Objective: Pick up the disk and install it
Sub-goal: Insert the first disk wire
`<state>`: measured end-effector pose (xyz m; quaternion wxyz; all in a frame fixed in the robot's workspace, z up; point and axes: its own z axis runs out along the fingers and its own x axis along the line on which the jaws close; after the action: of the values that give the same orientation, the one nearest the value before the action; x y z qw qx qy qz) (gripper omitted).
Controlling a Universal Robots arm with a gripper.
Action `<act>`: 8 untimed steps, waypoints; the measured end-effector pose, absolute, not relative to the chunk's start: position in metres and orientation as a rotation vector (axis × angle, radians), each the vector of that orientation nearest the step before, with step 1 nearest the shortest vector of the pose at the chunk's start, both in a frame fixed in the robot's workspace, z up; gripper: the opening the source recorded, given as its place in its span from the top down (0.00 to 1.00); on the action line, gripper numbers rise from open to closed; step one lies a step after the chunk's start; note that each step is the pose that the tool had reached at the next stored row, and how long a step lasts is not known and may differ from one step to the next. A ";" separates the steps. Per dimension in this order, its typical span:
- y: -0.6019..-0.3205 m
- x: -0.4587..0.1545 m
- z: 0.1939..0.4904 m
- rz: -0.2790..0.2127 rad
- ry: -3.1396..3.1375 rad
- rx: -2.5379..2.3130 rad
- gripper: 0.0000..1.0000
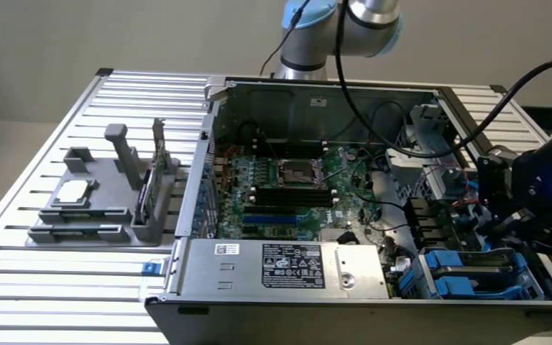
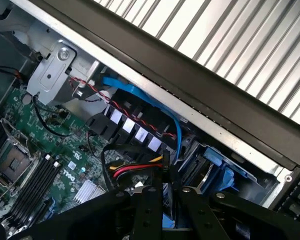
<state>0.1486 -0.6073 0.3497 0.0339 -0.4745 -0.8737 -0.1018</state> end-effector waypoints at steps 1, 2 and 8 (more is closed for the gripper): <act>-0.607 0.148 0.350 -0.308 -2.688 -1.465 0.83; -0.607 0.148 0.350 -0.301 -2.690 -1.472 0.83; -0.607 0.146 0.350 -0.241 -2.712 -1.511 0.83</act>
<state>0.1462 -0.6073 0.3498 0.0139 -0.4852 -0.8709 -0.0775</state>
